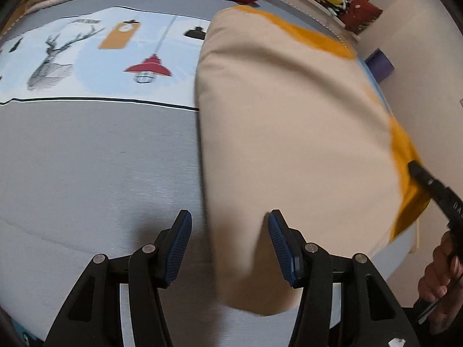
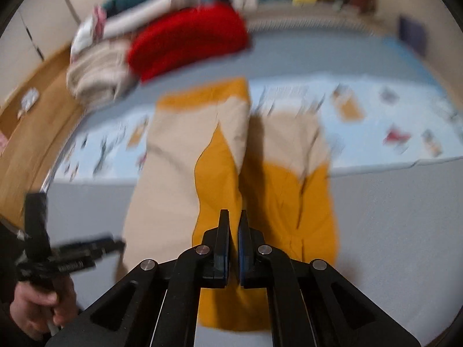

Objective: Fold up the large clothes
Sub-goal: 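Grasp the orange side edge with the right tool and lift it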

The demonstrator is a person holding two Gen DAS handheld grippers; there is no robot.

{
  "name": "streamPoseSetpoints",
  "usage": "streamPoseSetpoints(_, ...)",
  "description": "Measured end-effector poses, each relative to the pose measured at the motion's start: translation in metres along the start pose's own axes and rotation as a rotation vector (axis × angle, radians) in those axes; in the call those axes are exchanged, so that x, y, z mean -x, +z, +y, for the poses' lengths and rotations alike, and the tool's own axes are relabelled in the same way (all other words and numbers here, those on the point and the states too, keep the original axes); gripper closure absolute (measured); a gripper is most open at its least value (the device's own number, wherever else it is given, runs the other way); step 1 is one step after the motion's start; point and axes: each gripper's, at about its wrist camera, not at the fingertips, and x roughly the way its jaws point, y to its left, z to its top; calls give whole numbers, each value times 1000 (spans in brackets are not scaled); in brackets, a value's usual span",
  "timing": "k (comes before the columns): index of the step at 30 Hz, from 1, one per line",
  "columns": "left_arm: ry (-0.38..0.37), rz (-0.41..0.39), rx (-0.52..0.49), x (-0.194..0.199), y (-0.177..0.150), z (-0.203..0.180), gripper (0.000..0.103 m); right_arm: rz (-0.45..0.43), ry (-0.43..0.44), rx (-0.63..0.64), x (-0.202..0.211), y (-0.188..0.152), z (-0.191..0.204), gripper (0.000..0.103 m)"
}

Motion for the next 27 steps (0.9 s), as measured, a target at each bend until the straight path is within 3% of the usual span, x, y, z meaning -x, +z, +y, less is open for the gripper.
streamPoseSetpoints(2,5,10,-45,-5,-2,-11,51,-43,-148,31,13,0,-9,99)
streamPoseSetpoints(4,5,26,-88,-10,-5,-23,51,32,-245,-6,1,-8,-33,99)
streamPoseSetpoints(8,-13,7,-138,-9,-9,-38,51,167,-258,-119,-26,-24,-70,99)
streamPoseSetpoints(10,-58,18,-157,-9,-10,-44,51,176,-288,-93,-29,-27,-69,99)
streamPoseSetpoints(12,-52,49,-202,-16,-14,-49,51,197,-310,-70,-35,-29,-68,99)
streamPoseSetpoints(15,44,139,-281,-41,-25,-49,46,260,-311,-93,-49,-36,-79,99)
streamPoseSetpoints(21,64,140,-272,-33,-23,-41,47,357,-232,-87,-66,-47,-81,97)
streamPoseSetpoints(22,55,131,-266,-29,-22,-42,52,352,-220,-97,-64,-46,-82,95)
streamPoseSetpoints(24,11,100,-271,-18,-22,-48,52,337,-201,-140,-58,-44,-88,90)
streamPoseSetpoints(27,13,94,-311,-17,-26,-56,51,325,-172,-212,-50,-44,-96,66)
